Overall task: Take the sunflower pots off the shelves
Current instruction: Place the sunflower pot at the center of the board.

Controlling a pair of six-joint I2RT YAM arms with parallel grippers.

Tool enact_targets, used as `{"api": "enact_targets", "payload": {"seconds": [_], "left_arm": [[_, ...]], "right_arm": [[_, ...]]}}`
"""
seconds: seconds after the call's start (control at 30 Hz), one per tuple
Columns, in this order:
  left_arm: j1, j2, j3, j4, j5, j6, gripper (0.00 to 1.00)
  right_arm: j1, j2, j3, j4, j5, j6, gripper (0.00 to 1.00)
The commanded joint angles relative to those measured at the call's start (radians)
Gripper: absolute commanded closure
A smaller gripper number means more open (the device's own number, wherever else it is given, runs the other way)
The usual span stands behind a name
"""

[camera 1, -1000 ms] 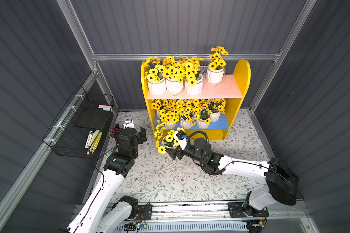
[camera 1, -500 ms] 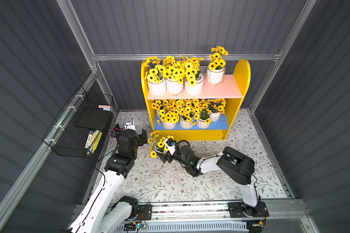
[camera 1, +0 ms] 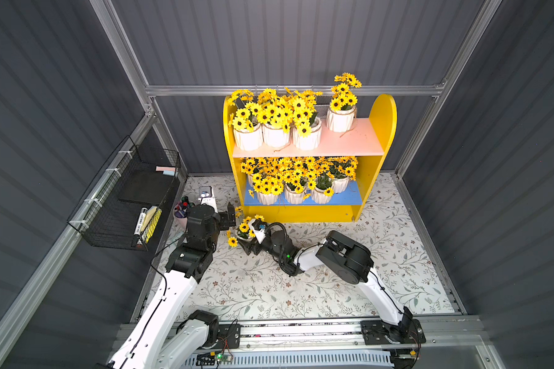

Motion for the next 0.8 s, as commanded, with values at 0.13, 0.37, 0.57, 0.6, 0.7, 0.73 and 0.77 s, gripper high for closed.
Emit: {"api": "enact_targets", "payload": {"seconds": [0.13, 0.37, 0.57, 0.6, 0.7, 0.73, 0.77], "left_arm": [[0.005, 0.001, -0.007, 0.024, 0.032, -0.023, 0.01], [0.005, 0.010, -0.005, 0.022, 0.046, -0.026, 0.01], [0.005, 0.013, -0.004, 0.022, 0.052, -0.021, 0.01], [0.005, 0.014, -0.005, 0.020, 0.053, -0.022, 0.00], [0.005, 0.014, -0.005, 0.020, 0.061, -0.020, 0.00], [0.005, 0.014, -0.005, 0.019, 0.064, -0.020, 0.01], [0.005, 0.014, -0.005, 0.019, 0.067, -0.019, 0.00]], "right_arm": [[-0.017, -0.004, -0.062, 0.133, 0.036, -0.005, 1.00], [-0.013, 0.034, -0.086, 0.152, 0.047, 0.019, 0.46], [-0.008, 0.014, -0.102, 0.114, 0.081, 0.007, 0.01], [-0.008, 0.009, -0.102, 0.103, 0.082, 0.008, 0.01], [-0.008, -0.010, -0.115, 0.090, 0.070, 0.010, 0.01], [-0.009, -0.021, -0.123, 0.082, 0.063, 0.008, 0.01], [-0.008, -0.032, -0.130, 0.078, 0.064, 0.013, 0.01]]}}
